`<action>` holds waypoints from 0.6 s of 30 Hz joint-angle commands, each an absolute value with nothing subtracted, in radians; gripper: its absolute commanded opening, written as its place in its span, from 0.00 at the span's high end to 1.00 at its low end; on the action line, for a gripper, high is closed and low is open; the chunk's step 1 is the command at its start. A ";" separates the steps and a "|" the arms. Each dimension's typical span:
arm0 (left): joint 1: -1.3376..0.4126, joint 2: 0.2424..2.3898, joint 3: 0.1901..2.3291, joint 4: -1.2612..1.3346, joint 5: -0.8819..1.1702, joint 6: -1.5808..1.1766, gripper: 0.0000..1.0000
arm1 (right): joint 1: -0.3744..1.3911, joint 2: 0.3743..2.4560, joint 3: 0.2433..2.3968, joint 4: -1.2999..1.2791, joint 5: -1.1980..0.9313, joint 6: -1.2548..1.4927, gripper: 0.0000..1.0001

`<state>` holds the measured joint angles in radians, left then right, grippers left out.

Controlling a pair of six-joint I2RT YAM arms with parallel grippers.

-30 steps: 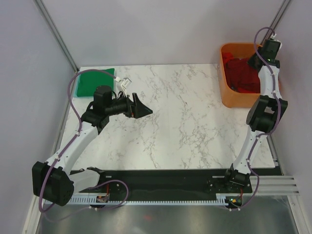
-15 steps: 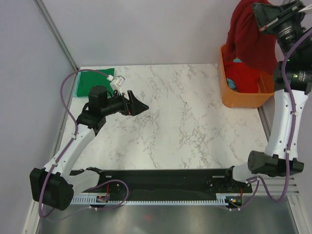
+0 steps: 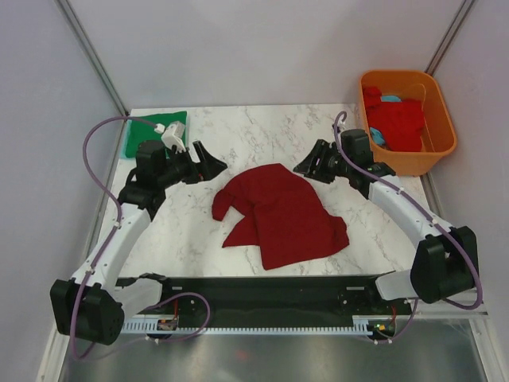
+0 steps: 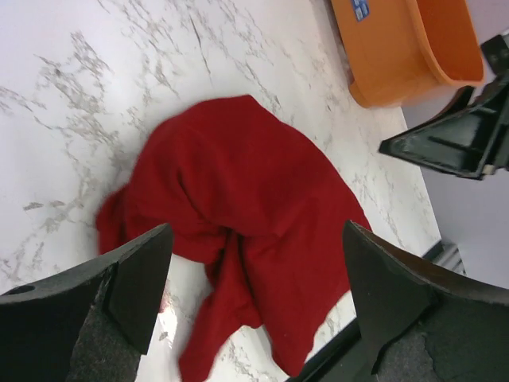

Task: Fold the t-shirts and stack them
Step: Move the tshirt to the center of the board, then flatten the tshirt out

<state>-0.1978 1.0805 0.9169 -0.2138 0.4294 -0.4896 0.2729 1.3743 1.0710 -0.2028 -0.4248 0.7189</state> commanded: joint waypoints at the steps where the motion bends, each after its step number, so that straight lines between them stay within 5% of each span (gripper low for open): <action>1: -0.199 1.139 0.933 -0.221 0.521 -0.519 0.06 | 0.293 1.322 1.022 -0.354 -0.260 0.653 0.43; 10: -0.241 1.296 0.895 -0.225 0.755 -0.552 0.16 | 0.296 1.014 0.726 -0.521 -0.006 0.819 0.39; 18: -0.318 1.189 0.660 -0.229 0.545 -0.595 0.17 | 0.417 0.998 0.543 -0.479 -0.006 0.839 0.41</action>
<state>-0.3042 1.2346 0.7074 -0.2325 0.6270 -0.5461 0.3679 0.9848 0.5545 -0.4946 -0.0360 0.8173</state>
